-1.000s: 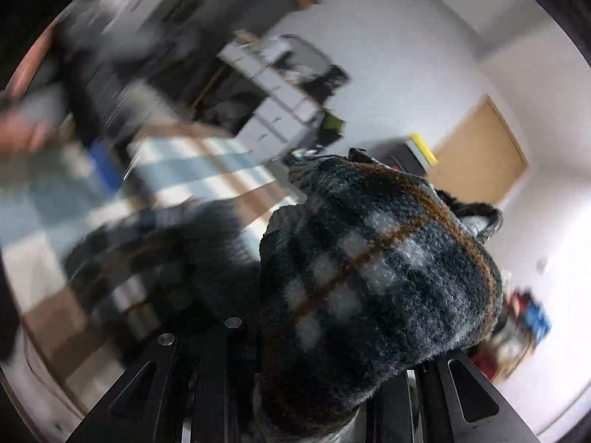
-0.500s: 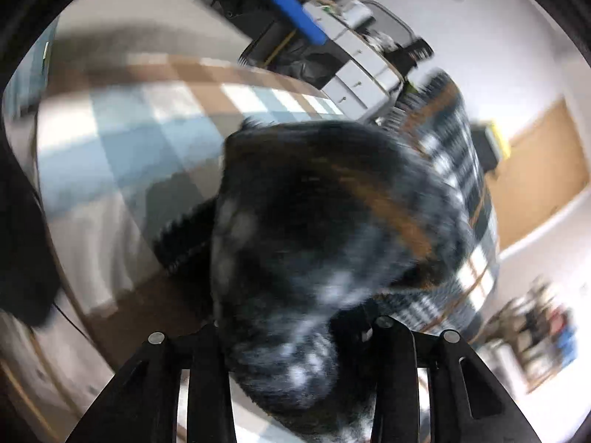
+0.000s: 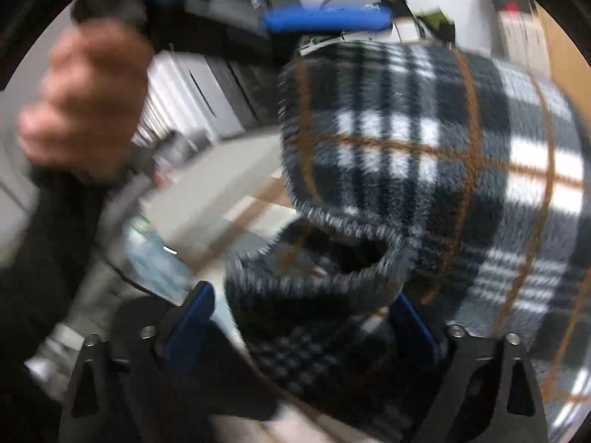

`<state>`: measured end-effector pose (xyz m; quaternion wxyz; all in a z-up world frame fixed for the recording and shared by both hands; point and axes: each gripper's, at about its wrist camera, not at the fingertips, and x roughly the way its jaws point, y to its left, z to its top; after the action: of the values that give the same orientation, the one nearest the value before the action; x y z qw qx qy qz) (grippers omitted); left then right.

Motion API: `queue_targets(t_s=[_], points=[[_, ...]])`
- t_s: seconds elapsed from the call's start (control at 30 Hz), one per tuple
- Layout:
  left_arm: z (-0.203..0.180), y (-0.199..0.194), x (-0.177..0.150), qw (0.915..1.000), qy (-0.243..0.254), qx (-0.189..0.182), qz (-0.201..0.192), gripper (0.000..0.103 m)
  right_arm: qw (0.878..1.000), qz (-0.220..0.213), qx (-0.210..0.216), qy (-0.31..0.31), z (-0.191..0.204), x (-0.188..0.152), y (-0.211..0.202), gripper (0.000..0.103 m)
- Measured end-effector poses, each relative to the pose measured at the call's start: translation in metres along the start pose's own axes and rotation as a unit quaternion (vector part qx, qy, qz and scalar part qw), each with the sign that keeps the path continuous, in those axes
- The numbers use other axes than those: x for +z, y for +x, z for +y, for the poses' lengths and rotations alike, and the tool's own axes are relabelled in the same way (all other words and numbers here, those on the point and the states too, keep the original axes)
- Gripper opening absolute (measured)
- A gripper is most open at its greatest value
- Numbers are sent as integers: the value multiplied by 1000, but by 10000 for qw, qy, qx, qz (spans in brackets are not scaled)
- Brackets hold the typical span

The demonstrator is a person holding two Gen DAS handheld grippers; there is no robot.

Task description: Fold large clothes

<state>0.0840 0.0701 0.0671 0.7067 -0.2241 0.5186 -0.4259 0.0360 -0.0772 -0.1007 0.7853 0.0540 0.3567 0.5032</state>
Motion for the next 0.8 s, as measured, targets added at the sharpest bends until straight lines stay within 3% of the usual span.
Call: queue_targets(t_s=[0.07, 0.27, 0.4, 0.53, 0.67, 0.73, 0.8], points=[[12, 5, -2, 9998, -186, 28, 102, 90, 9984, -96, 479, 298, -11, 1, -11, 103], [44, 14, -7, 9931, -520, 1038, 176, 90, 9804, 32, 1576, 1179, -34, 7, -25, 103], [52, 19, -6, 9878, -346, 1502, 203, 90, 9527, -132, 2474, 1762, -54, 11, -47, 103], [53, 24, -1, 9837, -154, 1781, 198, 90, 9224, -353, 3066, 2323, -81, 12, -64, 103], [60, 29, 2, 9835, -117, 1798, 172, 90, 8916, -294, 3369, 3011, -107, 7, -51, 103], [61, 20, -1, 9848, -263, 1714, 52, 90, 8853, -209, 3339, 3229, -110, 2, -39, 103], [53, 8, -5, 9846, -356, 1711, -114, 90, 8873, -237, 3104, 3402, -107, -5, -32, 102]])
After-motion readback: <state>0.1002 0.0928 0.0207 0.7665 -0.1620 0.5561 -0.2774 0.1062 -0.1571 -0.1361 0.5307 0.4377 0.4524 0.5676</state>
